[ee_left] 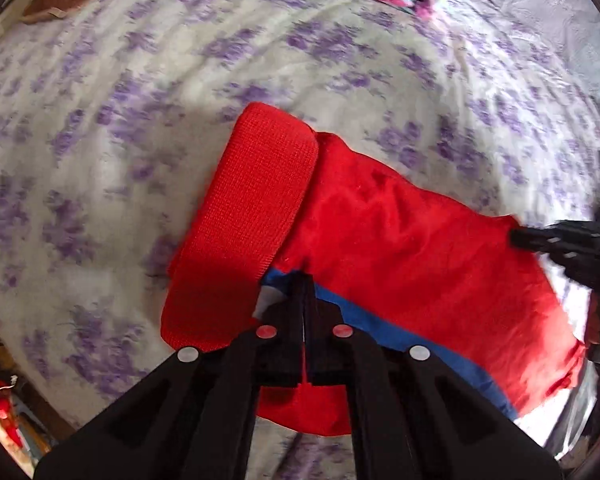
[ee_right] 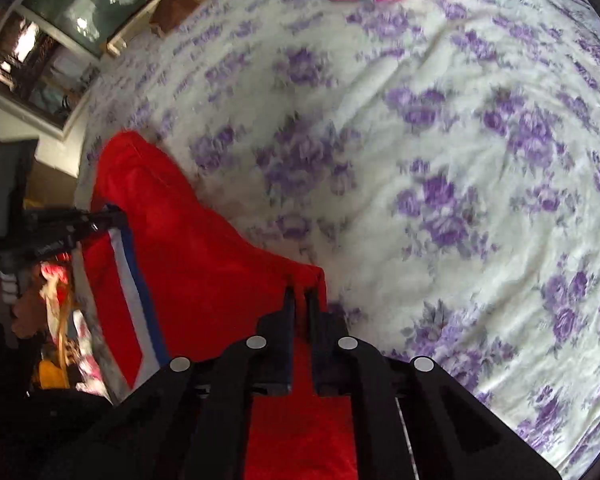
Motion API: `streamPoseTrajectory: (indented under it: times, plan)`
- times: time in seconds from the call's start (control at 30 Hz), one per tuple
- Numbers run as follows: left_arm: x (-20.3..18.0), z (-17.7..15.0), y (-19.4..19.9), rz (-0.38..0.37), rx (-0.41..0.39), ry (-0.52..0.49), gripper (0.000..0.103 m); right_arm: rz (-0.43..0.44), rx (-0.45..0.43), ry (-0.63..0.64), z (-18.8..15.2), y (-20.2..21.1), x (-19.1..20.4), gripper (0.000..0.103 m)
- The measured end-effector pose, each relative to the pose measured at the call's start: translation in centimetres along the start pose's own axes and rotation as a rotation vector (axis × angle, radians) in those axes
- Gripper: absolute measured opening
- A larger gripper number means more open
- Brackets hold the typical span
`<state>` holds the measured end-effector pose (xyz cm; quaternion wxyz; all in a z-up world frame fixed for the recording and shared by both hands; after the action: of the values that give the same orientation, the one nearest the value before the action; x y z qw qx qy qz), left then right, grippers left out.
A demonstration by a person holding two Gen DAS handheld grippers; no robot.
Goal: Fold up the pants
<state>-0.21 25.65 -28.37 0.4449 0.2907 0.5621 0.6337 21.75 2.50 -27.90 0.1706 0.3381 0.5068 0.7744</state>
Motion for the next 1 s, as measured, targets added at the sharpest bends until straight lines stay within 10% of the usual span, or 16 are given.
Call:
streamPoseTrajectory:
  times: [0.27, 0.43, 0.53, 0.7, 1.0]
  plan:
    - [0.4, 0.9, -0.4, 0.066, 0.015, -0.041, 0.002, 0.002, 0.072, -0.050, 1.6, -2.9, -0.5, 0.009]
    - [0.5, 0.4, 3.0, 0.063, -0.008, -0.045, 0.003, -0.017, -0.046, -0.115, -0.8, 4.8, -1.6, 0.023]
    - [-1.9, -0.2, 6.6, 0.099, -0.091, -0.134, 0.015, -0.104, -0.177, -0.210, -5.8, 11.7, -3.2, 0.045]
    - [-10.8, -0.3, 7.6, -0.138, -0.111, -0.287, 0.038, -0.218, -0.279, -0.513, -19.0, 18.3, -7.2, 0.046]
    - [-22.4, -0.9, -3.4, -0.105, 0.087, -0.431, 0.029, -0.171, -0.380, -1.050, -40.7, 19.1, -7.0, 0.069]
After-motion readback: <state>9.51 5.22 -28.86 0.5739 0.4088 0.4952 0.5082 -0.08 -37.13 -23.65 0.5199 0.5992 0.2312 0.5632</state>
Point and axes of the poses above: each gripper's, at about its wrist camera, not at the fingertips, and y roughly against the way its jaws point, x to its left, z to its top, the point moved 1 cm from there along -y, roughly the way its jaws point
